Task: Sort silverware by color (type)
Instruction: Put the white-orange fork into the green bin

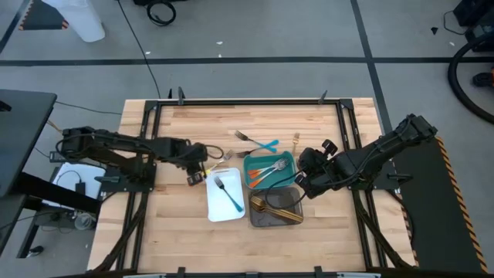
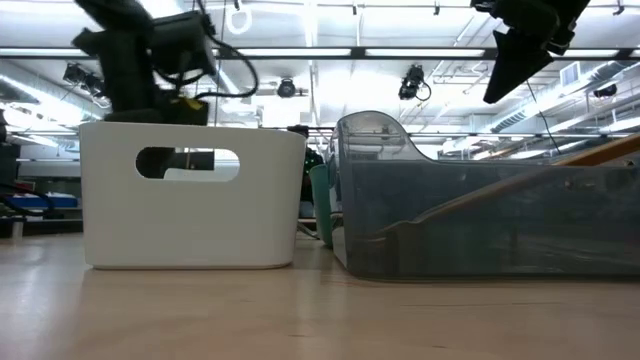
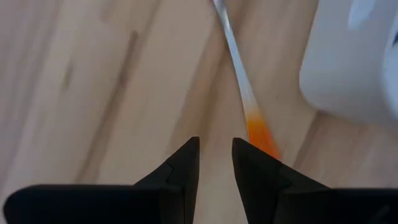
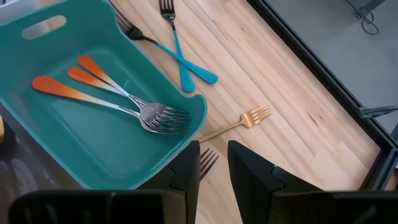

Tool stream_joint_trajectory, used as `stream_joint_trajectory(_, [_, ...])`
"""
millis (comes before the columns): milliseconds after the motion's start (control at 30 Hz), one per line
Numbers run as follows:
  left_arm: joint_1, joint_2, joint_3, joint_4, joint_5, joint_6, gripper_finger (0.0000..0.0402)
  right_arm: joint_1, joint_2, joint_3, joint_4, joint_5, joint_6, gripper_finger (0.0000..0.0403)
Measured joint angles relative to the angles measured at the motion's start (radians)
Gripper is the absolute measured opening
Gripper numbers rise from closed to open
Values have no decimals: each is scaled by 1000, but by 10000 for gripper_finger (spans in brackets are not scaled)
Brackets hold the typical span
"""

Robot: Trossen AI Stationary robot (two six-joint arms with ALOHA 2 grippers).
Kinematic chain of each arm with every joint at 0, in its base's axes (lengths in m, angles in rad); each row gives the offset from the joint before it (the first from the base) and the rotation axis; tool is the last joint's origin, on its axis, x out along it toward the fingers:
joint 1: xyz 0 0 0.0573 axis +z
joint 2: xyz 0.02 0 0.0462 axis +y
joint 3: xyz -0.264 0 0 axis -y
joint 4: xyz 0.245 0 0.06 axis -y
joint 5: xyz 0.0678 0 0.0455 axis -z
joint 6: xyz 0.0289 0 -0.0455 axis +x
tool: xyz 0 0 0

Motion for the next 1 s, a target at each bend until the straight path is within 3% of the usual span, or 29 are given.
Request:
stream_joint_trajectory(500, [-232,14,-74,162,-57,-44,103,0,0,0,8,0,-1,93])
stream_joint_trajectory(633, [-255,44,-74,157,-123,-50,103,0,0,0,8,0,-4,93])
stream_joint_trajectory(1000, [-239,128,-74,168,-162,-151,103,0,0,0,10,0,-4,93])
